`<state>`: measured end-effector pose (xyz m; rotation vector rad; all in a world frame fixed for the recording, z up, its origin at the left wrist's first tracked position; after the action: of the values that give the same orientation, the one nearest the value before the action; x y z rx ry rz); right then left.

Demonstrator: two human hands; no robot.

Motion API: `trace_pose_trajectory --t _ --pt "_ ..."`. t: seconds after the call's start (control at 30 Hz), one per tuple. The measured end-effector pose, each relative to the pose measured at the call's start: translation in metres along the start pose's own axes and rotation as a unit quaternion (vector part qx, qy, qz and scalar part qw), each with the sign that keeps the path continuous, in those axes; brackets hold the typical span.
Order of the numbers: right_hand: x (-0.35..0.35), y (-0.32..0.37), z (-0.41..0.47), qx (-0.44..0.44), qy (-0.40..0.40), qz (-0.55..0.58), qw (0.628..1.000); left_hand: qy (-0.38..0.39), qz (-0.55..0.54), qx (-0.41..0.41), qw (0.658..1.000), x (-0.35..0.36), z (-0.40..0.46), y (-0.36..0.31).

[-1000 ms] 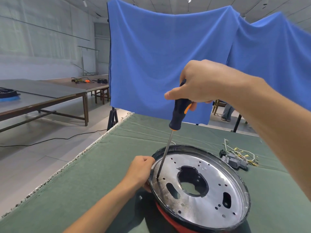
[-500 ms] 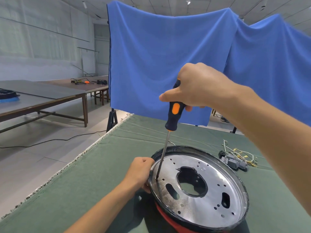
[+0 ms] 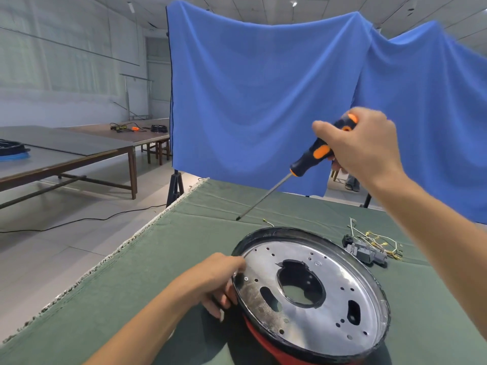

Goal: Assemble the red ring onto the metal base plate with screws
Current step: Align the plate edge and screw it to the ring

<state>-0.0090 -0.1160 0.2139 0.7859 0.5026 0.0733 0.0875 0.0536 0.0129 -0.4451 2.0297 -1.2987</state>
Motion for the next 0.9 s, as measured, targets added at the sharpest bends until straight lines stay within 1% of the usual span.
trace_pose_trajectory --t 0.07,0.2,0.27,0.37,0.43,0.5,0.57,0.6,0.63,0.7,0.8,0.9 --pt "0.007 -0.029 -0.010 0.066 0.020 0.089 0.994 0.007 0.017 -0.002 1.000 0.000 -0.002 -0.002" --pt "0.024 -0.087 -0.035 0.202 0.097 0.207 0.952 -0.019 0.019 0.023 0.999 -0.001 0.004 -0.013" --pt "0.030 -0.109 -0.047 0.252 0.131 0.234 0.930 -0.034 0.012 0.030 0.999 -0.001 0.009 -0.018" --pt "0.033 -0.129 -0.057 0.266 0.163 0.211 0.927 -0.042 0.006 0.030 0.999 -0.003 0.018 -0.020" --pt "0.036 -0.138 -0.059 0.238 0.203 0.152 0.938 -0.051 0.003 0.025 0.998 -0.005 0.025 -0.020" --pt "0.040 -0.143 -0.061 0.188 0.268 0.013 0.945 -0.068 -0.009 0.028 0.997 -0.010 0.033 -0.019" --pt "0.047 -0.147 -0.067 0.129 0.332 -0.165 0.920 -0.091 -0.025 0.038 0.995 -0.017 0.042 -0.020" --pt "0.052 -0.148 -0.070 0.109 0.340 -0.223 0.907 -0.101 -0.030 0.042 0.994 -0.022 0.046 -0.021" --pt "0.056 -0.148 -0.073 0.101 0.327 -0.248 0.906 -0.104 -0.031 0.045 0.993 -0.026 0.050 -0.021" --pt "0.061 -0.148 -0.074 0.101 0.272 -0.248 0.924 -0.095 -0.018 0.052 0.994 -0.034 0.055 -0.022" --pt "0.062 -0.148 -0.068 0.117 0.219 -0.207 0.946 -0.069 0.022 0.057 0.996 -0.040 0.058 -0.024" --pt "0.054 -0.149 -0.060 0.125 0.159 -0.175 0.964 -0.070 0.078 0.046 0.993 -0.041 0.056 -0.024"
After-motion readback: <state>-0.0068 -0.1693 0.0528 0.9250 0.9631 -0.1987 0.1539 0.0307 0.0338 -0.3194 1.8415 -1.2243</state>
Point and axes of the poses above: each hand's wrist, its own z-axis towards the middle knuckle, its own x-axis out of the palm, y = z × x, the point moved 2 cm from there along z, towards the middle knuckle, and after that the axes turned 9 degrees about x, right-handed, at the moved point
